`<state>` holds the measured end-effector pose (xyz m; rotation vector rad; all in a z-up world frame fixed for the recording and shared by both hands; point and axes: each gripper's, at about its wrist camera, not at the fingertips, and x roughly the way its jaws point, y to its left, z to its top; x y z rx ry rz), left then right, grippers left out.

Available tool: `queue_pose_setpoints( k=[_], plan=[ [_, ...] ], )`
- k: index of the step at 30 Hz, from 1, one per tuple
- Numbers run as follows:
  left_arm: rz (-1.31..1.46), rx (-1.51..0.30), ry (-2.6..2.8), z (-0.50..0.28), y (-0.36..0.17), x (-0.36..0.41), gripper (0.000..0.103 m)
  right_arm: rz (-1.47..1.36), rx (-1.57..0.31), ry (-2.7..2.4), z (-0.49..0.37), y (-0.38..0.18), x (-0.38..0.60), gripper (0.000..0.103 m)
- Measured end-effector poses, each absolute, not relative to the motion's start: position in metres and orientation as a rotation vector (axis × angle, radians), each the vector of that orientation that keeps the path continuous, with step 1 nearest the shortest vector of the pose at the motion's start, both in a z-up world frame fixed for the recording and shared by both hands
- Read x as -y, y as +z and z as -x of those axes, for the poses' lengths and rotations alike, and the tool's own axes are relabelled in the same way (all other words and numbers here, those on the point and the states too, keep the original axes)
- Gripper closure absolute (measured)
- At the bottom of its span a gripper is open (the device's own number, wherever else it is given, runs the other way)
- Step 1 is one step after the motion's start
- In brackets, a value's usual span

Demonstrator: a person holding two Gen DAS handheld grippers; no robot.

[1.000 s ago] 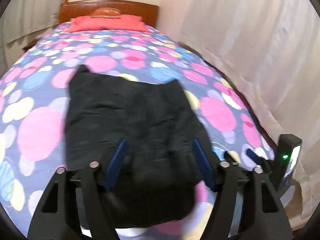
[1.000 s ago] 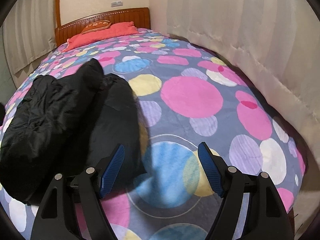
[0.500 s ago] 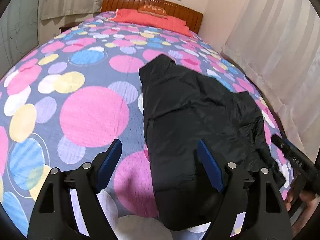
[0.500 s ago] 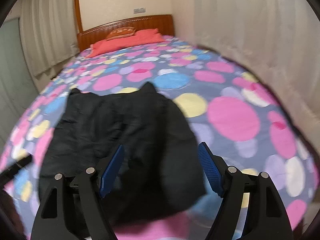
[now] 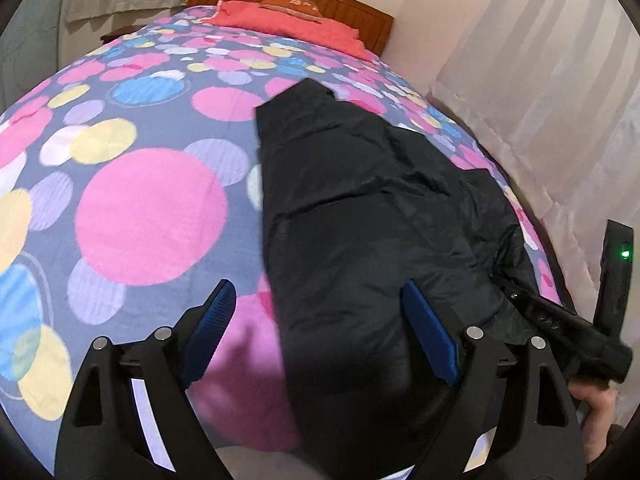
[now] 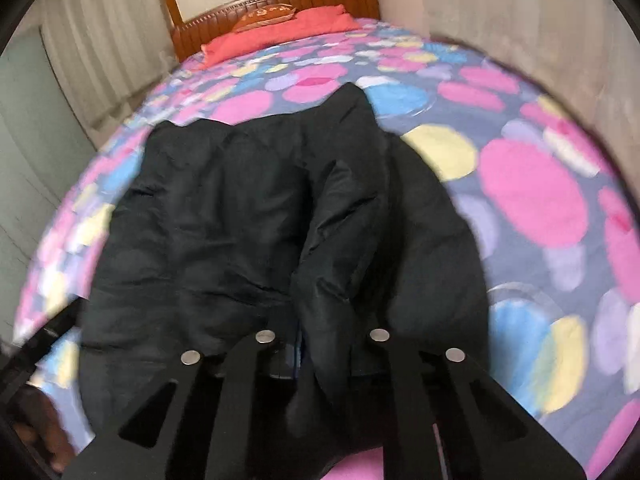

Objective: Fold large clothes

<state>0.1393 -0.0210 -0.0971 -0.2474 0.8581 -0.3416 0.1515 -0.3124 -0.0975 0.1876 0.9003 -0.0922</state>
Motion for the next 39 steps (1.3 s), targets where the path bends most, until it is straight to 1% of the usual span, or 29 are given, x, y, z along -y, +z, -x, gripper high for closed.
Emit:
queue_pose_setpoints(
  k=[3, 6, 11, 16, 18, 22, 25, 27, 28, 29, 30, 31, 33, 34, 39],
  plan=[
    [0.219, -0.873, -0.342, -0.147, -0.104, 0.039, 0.018, -0.179, -0.93, -0.096, -0.159, -0.112, 0.32, 0.09],
    [0.238, -0.915, -0.346, -0.161, -0.122, 0.054, 0.018, -0.179, -0.945, -0.105, -0.167, -0.125, 0.328, 0.09],
    [0.127, -0.876, -0.297, -0.167, -0.134, 0.075, 0.016, -0.226, -0.931, -0.073, -0.175, -0.149, 0.341, 0.093],
    [0.151, -0.839, -0.296, -0.166, -0.137, 0.071, 0.015, -0.214, -0.912, -0.074, -0.171, -0.147, 0.337, 0.093],
    [0.167, -0.829, -0.304, -0.164, -0.137, 0.067, 0.014, -0.223, -0.902, -0.07, -0.167, -0.144, 0.336, 0.09],
    [0.232, -0.834, -0.307, -0.16, -0.134, 0.058, 0.014, -0.243, -0.897, -0.085, -0.157, -0.136, 0.334, 0.088],
    [0.297, -0.844, -0.313, -0.154, -0.131, 0.044, 0.014, -0.281, -0.897, -0.084, -0.149, -0.127, 0.339, 0.077],
    [0.309, -0.844, -0.316, -0.146, -0.128, 0.038, 0.014, -0.322, -0.879, -0.077, -0.136, -0.116, 0.344, 0.061],
    [0.309, -0.841, -0.318, -0.141, -0.126, 0.036, 0.014, -0.331, -0.869, -0.072, -0.132, -0.112, 0.346, 0.057],
    [0.306, -0.832, -0.318, -0.136, -0.123, 0.032, 0.014, -0.33, -0.848, -0.071, -0.124, -0.105, 0.347, 0.05],
    [0.303, -0.824, -0.316, -0.132, -0.121, 0.029, 0.014, -0.319, -0.835, -0.078, -0.118, -0.101, 0.347, 0.046],
    [0.305, -0.821, -0.314, -0.13, -0.12, 0.026, 0.014, -0.302, -0.822, -0.087, -0.115, -0.096, 0.348, 0.045],
    [0.327, -0.824, -0.311, -0.128, -0.12, 0.018, 0.014, -0.285, -0.798, -0.11, -0.112, -0.087, 0.355, 0.038],
    [0.355, -0.829, -0.314, -0.129, -0.122, 0.013, 0.014, -0.287, -0.789, -0.123, -0.113, -0.086, 0.36, 0.036],
    [0.443, -0.875, -0.355, -0.152, -0.132, 0.009, 0.012, -0.331, -0.83, -0.099, -0.14, -0.095, 0.382, 0.034]
  ],
)
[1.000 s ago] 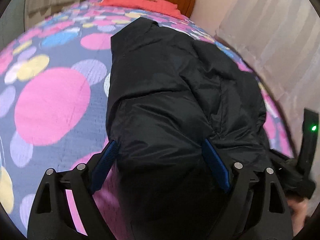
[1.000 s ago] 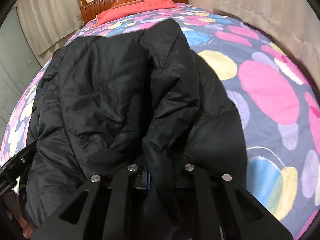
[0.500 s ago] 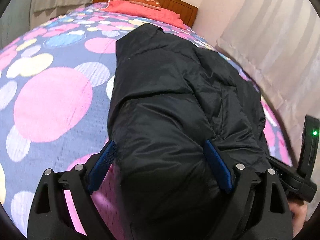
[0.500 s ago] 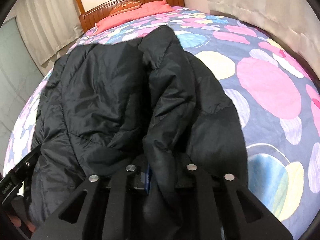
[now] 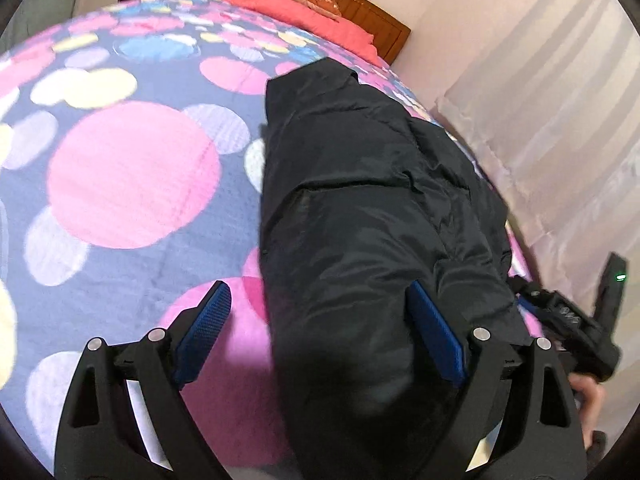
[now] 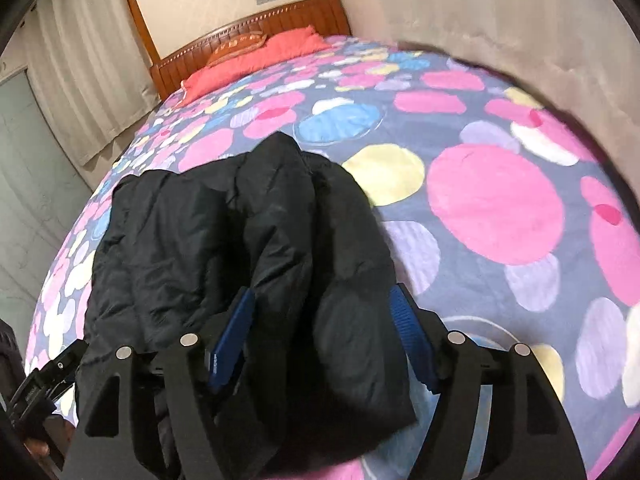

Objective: Fold large clothes

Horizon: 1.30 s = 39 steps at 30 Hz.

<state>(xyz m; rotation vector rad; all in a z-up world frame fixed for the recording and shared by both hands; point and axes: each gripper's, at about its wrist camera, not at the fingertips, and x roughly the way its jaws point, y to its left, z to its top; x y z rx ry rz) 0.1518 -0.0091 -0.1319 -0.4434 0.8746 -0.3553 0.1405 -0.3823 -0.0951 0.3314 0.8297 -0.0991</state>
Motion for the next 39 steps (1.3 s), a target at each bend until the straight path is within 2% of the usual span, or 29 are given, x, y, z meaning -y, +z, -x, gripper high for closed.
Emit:
queue_pose_setpoints(
  k=[2, 5, 11, 13, 17, 24, 34, 39],
  plan=[
    [0.455, -0.89, -0.375, -0.163, -0.136, 0.013, 0.011, -0.344, -0.854, -0.073, -0.16, -0.101, 0.389, 0.033],
    [0.498, -0.925, -0.415, -0.177, -0.142, 0.019, 0.01, -0.329, -0.874, -0.066, -0.178, -0.109, 0.389, 0.026],
    [0.495, -0.963, -0.464, -0.193, -0.152, 0.036, 0.002, -0.363, -0.96, -0.046, -0.197, -0.143, 0.393, 0.023],
    [0.516, -0.979, -0.484, -0.197, -0.157, 0.036, 0.002, -0.453, -0.98, -0.005, -0.195, -0.155, 0.399, 0.026],
    [0.513, -0.997, -0.507, -0.199, -0.159, 0.04, 0.002, -0.436, -0.967, 0.022, -0.188, -0.153, 0.389, 0.041],
    [0.468, -0.999, -0.523, -0.202, -0.152, 0.048, 0.002, -0.538, -0.939, 0.104, -0.175, -0.156, 0.386, 0.053],
    [0.41, -0.991, -0.512, -0.214, -0.137, 0.035, 0.003, -0.674, -0.909, 0.236, -0.18, -0.157, 0.354, 0.054],
    [0.373, -0.98, -0.487, -0.223, -0.129, 0.028, 0.007, -0.743, -0.866, 0.294, -0.191, -0.153, 0.332, 0.057]
  ],
)
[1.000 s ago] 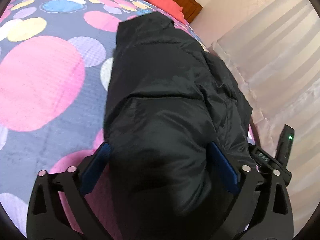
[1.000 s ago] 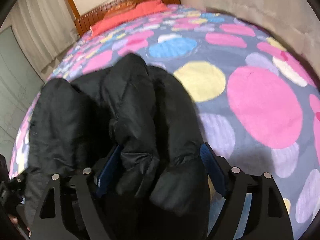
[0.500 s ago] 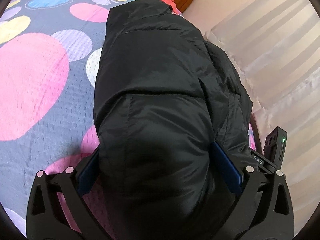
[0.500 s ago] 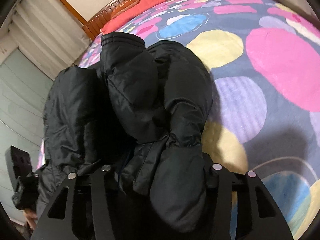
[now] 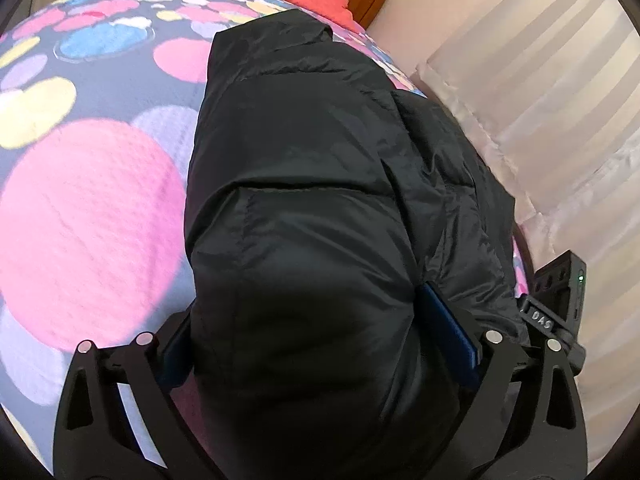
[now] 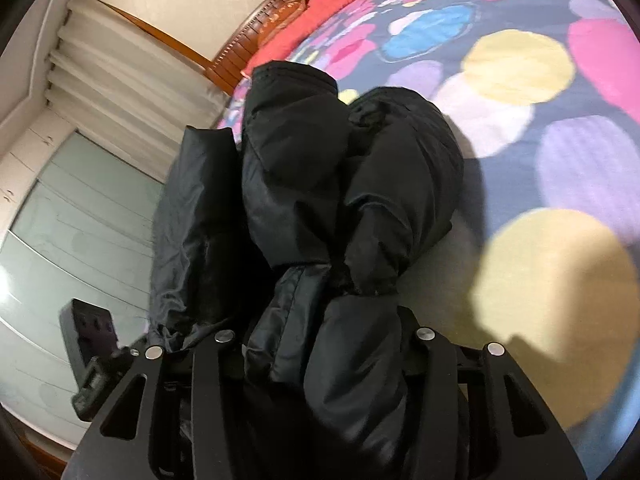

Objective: Fold large clothes

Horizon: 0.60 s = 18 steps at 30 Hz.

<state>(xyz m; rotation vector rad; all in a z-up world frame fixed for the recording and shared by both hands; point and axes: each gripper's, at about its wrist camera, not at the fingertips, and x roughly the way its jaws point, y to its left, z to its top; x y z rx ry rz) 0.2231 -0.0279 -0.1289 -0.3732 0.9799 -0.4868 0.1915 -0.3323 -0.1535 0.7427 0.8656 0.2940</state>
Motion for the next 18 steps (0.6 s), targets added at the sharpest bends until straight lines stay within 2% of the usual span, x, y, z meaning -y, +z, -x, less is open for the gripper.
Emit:
queue_pose_setpoints(
  k=[10, 18],
  plan=[
    [0.31, -0.931, -0.437, -0.259, -0.101, 0.005, 0.009, -0.79, -0.844, 0.406, -0.251, -0.146, 0.285, 0.058],
    [0.311, -0.926, -0.392, -0.271, -0.122, -0.014, 0.009, -0.741, -0.897, 0.321, -0.271, -0.171, 0.281, 0.059]
  ],
)
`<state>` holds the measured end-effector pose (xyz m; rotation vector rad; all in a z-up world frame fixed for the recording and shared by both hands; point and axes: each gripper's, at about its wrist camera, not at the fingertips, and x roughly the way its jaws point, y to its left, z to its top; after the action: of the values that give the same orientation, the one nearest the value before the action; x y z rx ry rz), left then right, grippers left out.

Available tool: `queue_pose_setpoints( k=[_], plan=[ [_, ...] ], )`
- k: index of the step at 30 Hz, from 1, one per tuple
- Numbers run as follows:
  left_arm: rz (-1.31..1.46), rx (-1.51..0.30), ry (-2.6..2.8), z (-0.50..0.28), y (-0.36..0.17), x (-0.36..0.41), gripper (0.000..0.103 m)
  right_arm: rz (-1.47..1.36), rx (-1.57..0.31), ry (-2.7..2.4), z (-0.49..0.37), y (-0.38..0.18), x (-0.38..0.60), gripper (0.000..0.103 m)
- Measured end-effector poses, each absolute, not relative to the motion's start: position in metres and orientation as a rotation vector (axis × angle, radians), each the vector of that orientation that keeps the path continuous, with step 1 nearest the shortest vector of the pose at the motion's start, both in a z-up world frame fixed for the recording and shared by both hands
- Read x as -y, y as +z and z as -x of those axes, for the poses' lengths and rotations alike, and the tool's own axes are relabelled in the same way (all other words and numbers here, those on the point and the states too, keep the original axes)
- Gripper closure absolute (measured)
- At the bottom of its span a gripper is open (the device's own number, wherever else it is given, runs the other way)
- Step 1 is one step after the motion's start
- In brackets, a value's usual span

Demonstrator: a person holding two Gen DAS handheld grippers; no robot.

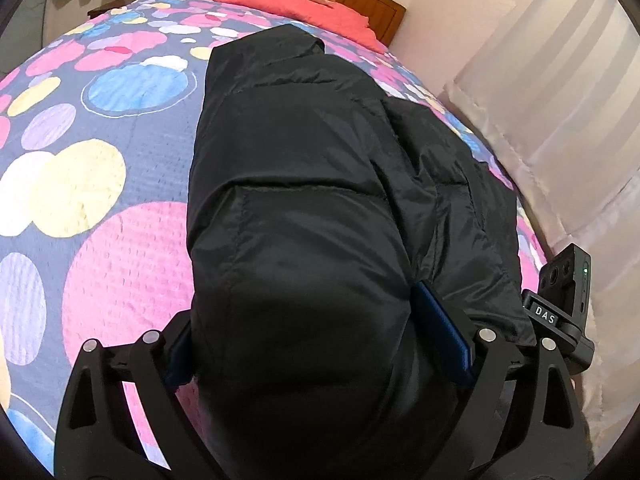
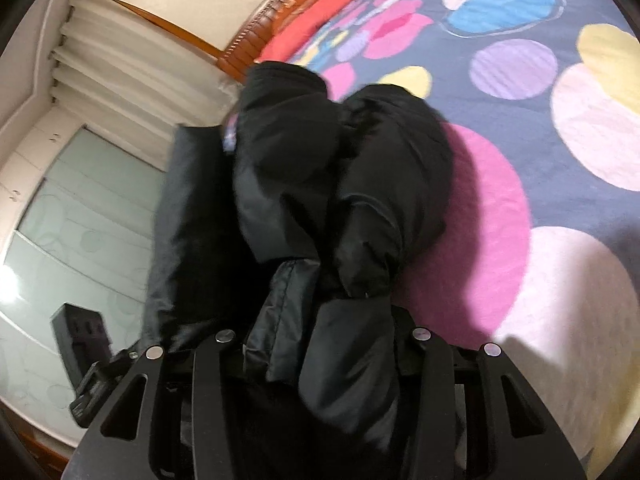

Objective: Fold large clothes

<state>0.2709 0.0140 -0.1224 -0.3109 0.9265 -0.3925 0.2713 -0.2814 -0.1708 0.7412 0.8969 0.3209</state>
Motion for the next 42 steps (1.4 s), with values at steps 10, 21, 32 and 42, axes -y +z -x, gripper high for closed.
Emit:
queue_pose_setpoints(
  k=[10, 21, 32, 42],
  plan=[
    [0.309, -0.917, -0.377, -0.269, -0.124, -0.022, 0.008, -0.712, -0.894, 0.247, -0.269, -0.171, 0.291, 0.041],
    [0.307, -0.92, -0.353, -0.268, -0.121, -0.022, 0.007, -0.603, -0.849, 0.108, -0.234, -0.138, 0.296, 0.036],
    [0.282, -0.849, -0.295, -0.237, -0.104, -0.045, 0.008, -0.543, -0.782, 0.197, -0.212, -0.093, 0.267, 0.036],
    [0.34, -0.882, -0.312, -0.235, -0.117, -0.051, 0.008, -0.353, -0.886, 0.265, -0.24, -0.104, 0.216, 0.057]
  ],
)
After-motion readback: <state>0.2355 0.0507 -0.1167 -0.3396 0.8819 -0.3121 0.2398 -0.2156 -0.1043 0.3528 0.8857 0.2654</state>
